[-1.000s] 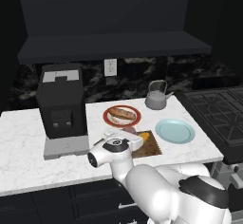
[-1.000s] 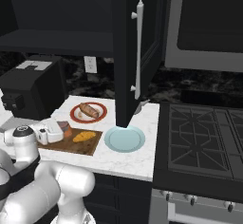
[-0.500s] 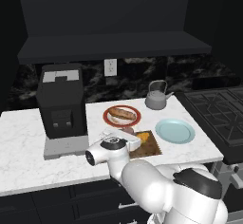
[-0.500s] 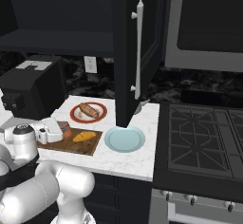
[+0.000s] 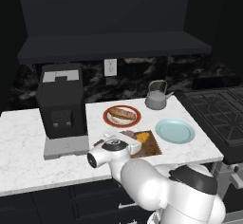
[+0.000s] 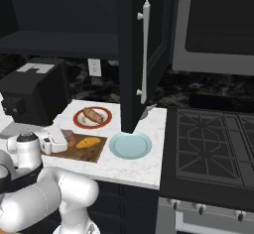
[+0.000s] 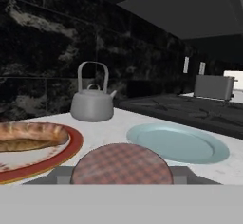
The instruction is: From the different types of pastries on the counter, select a croissant and place it on the cutting board. Then retrieve a jar of jam from the cabinet and place it alongside the croissant on the cutting board.
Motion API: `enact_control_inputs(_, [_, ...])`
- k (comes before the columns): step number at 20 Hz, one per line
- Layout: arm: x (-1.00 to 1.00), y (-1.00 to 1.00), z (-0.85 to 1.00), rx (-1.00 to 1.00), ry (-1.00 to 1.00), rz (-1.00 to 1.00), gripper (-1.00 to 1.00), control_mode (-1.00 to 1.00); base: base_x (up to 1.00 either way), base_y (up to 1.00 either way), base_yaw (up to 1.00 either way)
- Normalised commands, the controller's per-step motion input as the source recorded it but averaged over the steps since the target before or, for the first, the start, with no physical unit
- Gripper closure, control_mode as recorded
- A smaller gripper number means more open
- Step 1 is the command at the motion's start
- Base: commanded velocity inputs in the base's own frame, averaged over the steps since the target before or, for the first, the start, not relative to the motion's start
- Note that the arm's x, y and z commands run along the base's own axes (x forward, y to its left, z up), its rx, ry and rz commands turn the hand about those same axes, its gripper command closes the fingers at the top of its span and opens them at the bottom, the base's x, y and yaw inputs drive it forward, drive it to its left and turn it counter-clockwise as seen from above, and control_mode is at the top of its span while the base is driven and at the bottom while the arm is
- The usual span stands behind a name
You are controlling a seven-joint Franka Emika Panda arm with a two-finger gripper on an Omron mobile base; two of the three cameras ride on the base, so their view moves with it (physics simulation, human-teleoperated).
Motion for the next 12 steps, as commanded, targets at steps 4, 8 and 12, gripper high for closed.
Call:
enact_control_inputs(4, [0.11,-0.09,-0.26,0.05,-0.05,0.04,1.0,-1.0,0.0,0.0,0.0])
enact_control_inputs(8, [0.16,-0.01,-0.06,0.07,-0.05,0.06,1.0,-1.0,0.0,0.0,0.0])
enact_control_inputs(12, [0.18,0.0,-0.07,0.06,-0.01,0.07,1.0,-1.0,0.0,0.0,0.0])
